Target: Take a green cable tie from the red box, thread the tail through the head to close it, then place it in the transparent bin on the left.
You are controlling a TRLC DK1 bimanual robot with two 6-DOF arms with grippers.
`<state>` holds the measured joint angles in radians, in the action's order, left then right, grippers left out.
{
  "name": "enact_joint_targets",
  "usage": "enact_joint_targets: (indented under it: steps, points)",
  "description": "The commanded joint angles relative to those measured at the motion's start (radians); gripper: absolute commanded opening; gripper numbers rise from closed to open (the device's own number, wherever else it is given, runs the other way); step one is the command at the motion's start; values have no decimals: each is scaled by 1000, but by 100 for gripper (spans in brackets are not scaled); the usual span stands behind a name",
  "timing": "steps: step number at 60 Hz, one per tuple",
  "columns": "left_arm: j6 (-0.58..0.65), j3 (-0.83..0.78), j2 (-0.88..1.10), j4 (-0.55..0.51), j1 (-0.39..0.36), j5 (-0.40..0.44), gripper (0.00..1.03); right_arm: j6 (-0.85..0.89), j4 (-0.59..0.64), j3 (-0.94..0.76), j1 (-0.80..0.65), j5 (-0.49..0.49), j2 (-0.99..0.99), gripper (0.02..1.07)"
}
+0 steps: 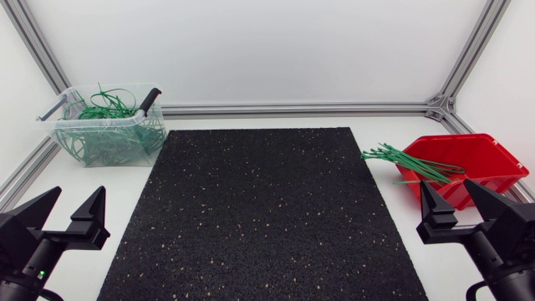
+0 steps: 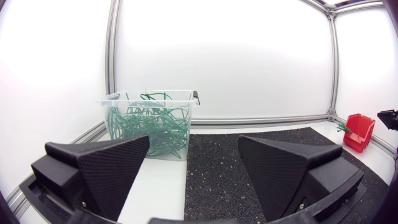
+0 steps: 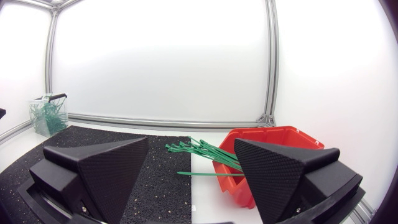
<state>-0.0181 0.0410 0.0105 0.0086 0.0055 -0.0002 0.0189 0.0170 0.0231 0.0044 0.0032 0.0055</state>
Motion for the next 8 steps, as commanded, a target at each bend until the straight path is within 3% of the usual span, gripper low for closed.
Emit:
enact_joint_targets:
  steps: [1,8]
  points:
    - [18,-41,-10,-9,-6,0,99,-19,-17,-23,-4,-3,-6,102]
    - [18,-41,-10,-9,-6,0,100,-19,-17,-23,-4,-3,-6,102]
